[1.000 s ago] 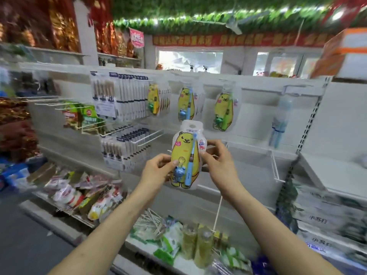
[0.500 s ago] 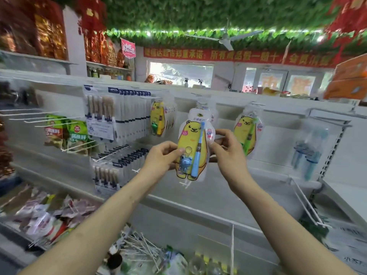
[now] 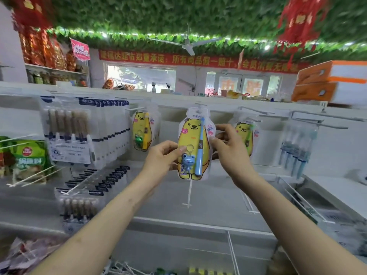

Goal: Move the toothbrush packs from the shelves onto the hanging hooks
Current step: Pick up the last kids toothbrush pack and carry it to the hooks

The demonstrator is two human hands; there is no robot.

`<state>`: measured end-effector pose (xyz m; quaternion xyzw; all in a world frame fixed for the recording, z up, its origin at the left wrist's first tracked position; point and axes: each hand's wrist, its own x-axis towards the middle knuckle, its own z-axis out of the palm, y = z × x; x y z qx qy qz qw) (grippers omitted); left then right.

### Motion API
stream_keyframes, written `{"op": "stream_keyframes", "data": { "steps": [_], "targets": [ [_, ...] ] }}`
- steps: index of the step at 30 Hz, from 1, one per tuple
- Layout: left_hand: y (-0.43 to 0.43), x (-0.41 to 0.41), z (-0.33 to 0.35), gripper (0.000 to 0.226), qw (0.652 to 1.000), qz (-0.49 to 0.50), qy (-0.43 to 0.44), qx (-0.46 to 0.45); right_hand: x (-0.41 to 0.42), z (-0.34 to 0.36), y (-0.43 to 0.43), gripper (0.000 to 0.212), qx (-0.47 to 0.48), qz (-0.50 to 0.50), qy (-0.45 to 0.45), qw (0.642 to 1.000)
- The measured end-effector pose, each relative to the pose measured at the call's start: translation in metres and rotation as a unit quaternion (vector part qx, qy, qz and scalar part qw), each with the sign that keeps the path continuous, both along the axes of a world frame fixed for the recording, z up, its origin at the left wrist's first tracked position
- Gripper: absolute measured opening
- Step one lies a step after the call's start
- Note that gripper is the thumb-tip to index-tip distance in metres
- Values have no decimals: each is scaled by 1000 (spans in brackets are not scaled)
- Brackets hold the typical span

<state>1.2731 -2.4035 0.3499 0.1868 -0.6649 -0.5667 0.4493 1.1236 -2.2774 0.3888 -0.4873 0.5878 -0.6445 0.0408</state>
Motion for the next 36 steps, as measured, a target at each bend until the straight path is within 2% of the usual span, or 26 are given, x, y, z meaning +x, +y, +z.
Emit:
{"op": "stream_keyframes", "data": {
  "steps": [8, 15, 19, 23, 27, 36],
  "targets": [
    [-9, -8, -7, 11, 999, -31, 14, -7, -7, -6, -4, 20, -21, -15, -1, 1000],
    [-21, -17, -7, 18, 999, -33, 15, -16, -18, -8, -14, 19, -16, -14, -18, 1000],
    [-40, -35, -8, 18, 998, 5, -25, -49, -30, -10, -33, 20, 10, -39, -23, 999],
    [-69, -57, -7, 15, 993, 37, -73, -83, -47, -11, -60, 7, 43, -72, -30, 996],
    [-87, -71, -3, 16, 986, 64, -107, -109, -60, -11, -81, 8, 61, -90, -36, 993],
    [-93, -85, -4, 15, 987, 70, -118, -87, -73, -17, -96, 10, 55, -115, -27, 991]
  ]
}}
